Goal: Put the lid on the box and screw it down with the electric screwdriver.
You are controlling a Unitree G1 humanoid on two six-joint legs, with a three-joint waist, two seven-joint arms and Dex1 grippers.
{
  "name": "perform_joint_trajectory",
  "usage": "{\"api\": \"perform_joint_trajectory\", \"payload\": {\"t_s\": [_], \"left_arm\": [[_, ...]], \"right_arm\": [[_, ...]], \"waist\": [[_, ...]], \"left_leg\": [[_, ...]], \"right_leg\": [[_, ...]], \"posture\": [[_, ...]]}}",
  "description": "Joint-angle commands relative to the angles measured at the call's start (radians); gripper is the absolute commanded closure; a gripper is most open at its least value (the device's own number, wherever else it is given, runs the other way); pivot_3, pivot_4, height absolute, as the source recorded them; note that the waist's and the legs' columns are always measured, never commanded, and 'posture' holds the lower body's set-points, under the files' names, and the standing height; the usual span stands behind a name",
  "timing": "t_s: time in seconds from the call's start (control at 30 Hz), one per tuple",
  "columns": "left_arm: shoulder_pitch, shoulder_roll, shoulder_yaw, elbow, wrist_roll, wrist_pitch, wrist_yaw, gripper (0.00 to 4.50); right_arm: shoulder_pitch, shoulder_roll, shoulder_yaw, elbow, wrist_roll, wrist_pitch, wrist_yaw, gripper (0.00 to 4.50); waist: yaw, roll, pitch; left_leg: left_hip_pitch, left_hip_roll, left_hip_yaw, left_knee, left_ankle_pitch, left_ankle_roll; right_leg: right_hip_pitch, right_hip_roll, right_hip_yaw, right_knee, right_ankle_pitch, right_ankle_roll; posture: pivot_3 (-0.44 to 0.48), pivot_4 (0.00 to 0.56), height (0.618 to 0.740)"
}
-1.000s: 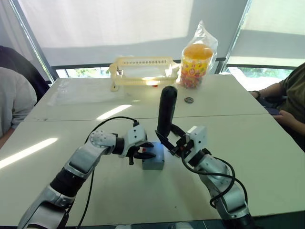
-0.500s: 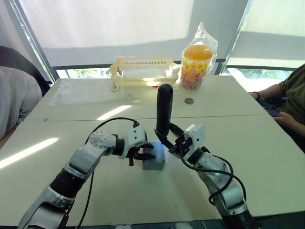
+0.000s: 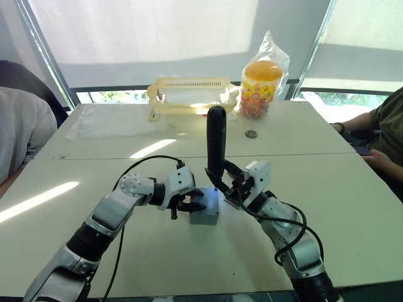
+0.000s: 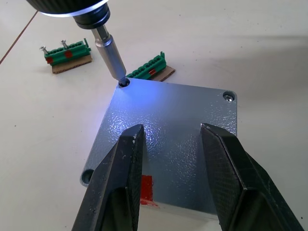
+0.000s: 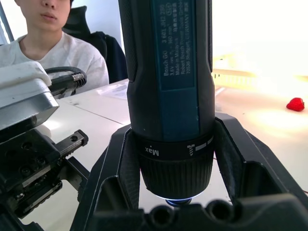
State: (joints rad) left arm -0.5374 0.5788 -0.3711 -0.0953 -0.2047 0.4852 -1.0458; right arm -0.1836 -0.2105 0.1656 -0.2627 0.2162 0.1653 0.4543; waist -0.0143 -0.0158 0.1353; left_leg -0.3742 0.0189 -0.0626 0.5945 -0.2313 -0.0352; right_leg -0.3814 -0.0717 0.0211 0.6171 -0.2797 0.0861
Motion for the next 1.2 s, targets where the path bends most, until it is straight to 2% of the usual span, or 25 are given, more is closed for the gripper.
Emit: {"api": "perform_joint_trajectory", "payload": {"t_s": [0.03, 0.2, 0.33, 0.43, 0.53, 0.6, 0.7, 0.8, 0.9, 0.97, 1.03, 1.2], "left_arm": [[0.039, 0.019, -0.062, 0.056, 0.064, 0.04, -0.002, 2.63], [0.039, 0.012, -0.077, 0.079, 0.073, 0.034, -0.005, 2.63], [0.04, 0.004, -0.083, 0.091, 0.076, 0.033, -0.005, 2.63], [0.041, -0.002, -0.084, 0.095, 0.078, 0.031, -0.006, 2.63], [0.042, -0.008, -0.082, 0.09, 0.077, 0.031, -0.004, 2.63], [0.044, -0.015, -0.054, 0.066, 0.052, 0.036, 0.006, 2.63], [0.033, -0.032, 0.029, -0.012, -0.034, 0.103, 0.024, 2.63], [0.021, -0.02, 0.095, -0.11, -0.106, 0.18, 0.028, 2.63], [0.005, 0.026, 0.177, -0.235, -0.203, 0.286, 0.021, 2.63], [0.016, 0.064, 0.216, -0.301, -0.251, 0.329, 0.015, 2.63], [0.021, 0.096, 0.252, -0.354, -0.299, 0.378, 0.017, 2.63], [0.072, 0.163, 0.284, -0.423, -0.344, 0.41, 0.023, 2.63]], "right_arm": [[0.033, 0.004, -0.02, -0.006, 0.027, 0.026, -0.001, 2.71], [-0.025, 0.006, -0.07, -0.176, 0.105, 0.121, -0.039, 2.71], [-0.076, 0.001, -0.101, -0.288, 0.182, 0.238, -0.07, 2.71], [-0.117, -0.003, -0.142, -0.339, 0.251, 0.32, -0.095, 2.71], [-0.172, -0.008, -0.21, -0.366, 0.344, 0.403, -0.131, 2.71], [-0.243, -0.038, -0.314, -0.363, 0.482, 0.506, -0.179, 2.71], [-0.315, -0.15, -0.472, -0.323, 0.7, 0.7, -0.26, 2.71], [-0.358, -0.324, -0.588, -0.251, 0.897, 0.873, -0.293, 2.71], [-0.4, -0.563, -0.644, -0.064, 1.146, 1.131, -0.339, 2.71], [-0.403, -0.716, -0.613, 0.049, 1.245, 1.285, -0.33, 2.71], [-0.403, -0.847, -0.548, 0.151, 1.277, 1.415, -0.292, 2.71], [-0.392, -0.989, -0.385, 0.344, 1.344, 1.449, -0.273, 2.71]], "waist": [[0.0, 0.0, 0.001], [0.0, 0.006, 0.007], [0.003, 0.007, 0.009], [0.005, 0.008, 0.011], [0.005, 0.007, 0.011], [0.004, 0.008, 0.013], [0.006, 0.007, 0.023], [0.004, 0.005, 0.032], [0.0, 0.008, 0.042], [0.001, 0.008, 0.05], [0.003, 0.009, 0.057], [-0.003, 0.008, 0.061]], "left_leg": [[0.0, 0.0, 0.0, 0.0, 0.0, 0.0], [-0.004, -0.004, 0.003, 0.0, 0.0, 0.0], [-0.016, -0.005, 0.003, 0.001, 0.001, 0.0], [-0.018, -0.007, 0.003, 0.001, 0.001, 0.0], [-0.018, -0.009, 0.003, 0.001, 0.001, 0.0], [-0.017, -0.009, 0.003, 0.002, 0.001, 0.0], [-0.017, -0.009, 0.002, 0.004, 0.001, 0.0], [-0.02, -0.009, 0.002, 0.004, 0.001, 0.0], [-0.029, -0.011, 0.004, 0.003, 0.001, 0.001], [-0.036, -0.013, 0.005, 0.004, 0.002, 0.001], [-0.036, -0.012, 0.005, 0.004, 0.001, 0.002], [-0.037, -0.01, 0.005, 0.006, -0.001, 0.005]], "right_leg": [[0.0, -0.001, 0.0, 0.0, 0.0, 0.0], [-0.004, -0.007, -0.001, -0.001, 0.001, -0.001], [-0.012, -0.007, -0.003, 0.001, 0.002, -0.001], [-0.013, -0.004, -0.006, 0.001, 0.001, 0.001], [-0.012, -0.004, -0.008, 0.001, 0.001, 0.001], [-0.011, -0.004, -0.008, 0.001, 0.001, 0.001], [-0.01, -0.006, -0.007, 0.001, 0.002, 0.001], [-0.012, -0.006, -0.008, 0.0, 0.002, 0.002], [-0.02, -0.006, -0.007, 0.001, 0.003, 0.007], [-0.029, -0.005, -0.007, 0.006, 0.007, 0.013], [-0.03, -0.004, -0.008, 0.009, 0.005, 0.015], [-0.032, 0.0, -0.007, 0.011, 0.003, 0.014]], "posture": [[0.0, 0.15, 0.74], [0.0, 0.15, 0.74], [0.0, 0.15, 0.74], [0.0, 0.15, 0.74], [0.0, 0.15, 0.74], [0.0, 0.15, 0.74], [0.0, 0.15, 0.74], [0.0, 0.15, 0.74], [0.0, 0.15, 0.74], [0.0, 0.15, 0.74], [0.0, 0.15, 0.74], [0.0, 0.15, 0.74]]}}
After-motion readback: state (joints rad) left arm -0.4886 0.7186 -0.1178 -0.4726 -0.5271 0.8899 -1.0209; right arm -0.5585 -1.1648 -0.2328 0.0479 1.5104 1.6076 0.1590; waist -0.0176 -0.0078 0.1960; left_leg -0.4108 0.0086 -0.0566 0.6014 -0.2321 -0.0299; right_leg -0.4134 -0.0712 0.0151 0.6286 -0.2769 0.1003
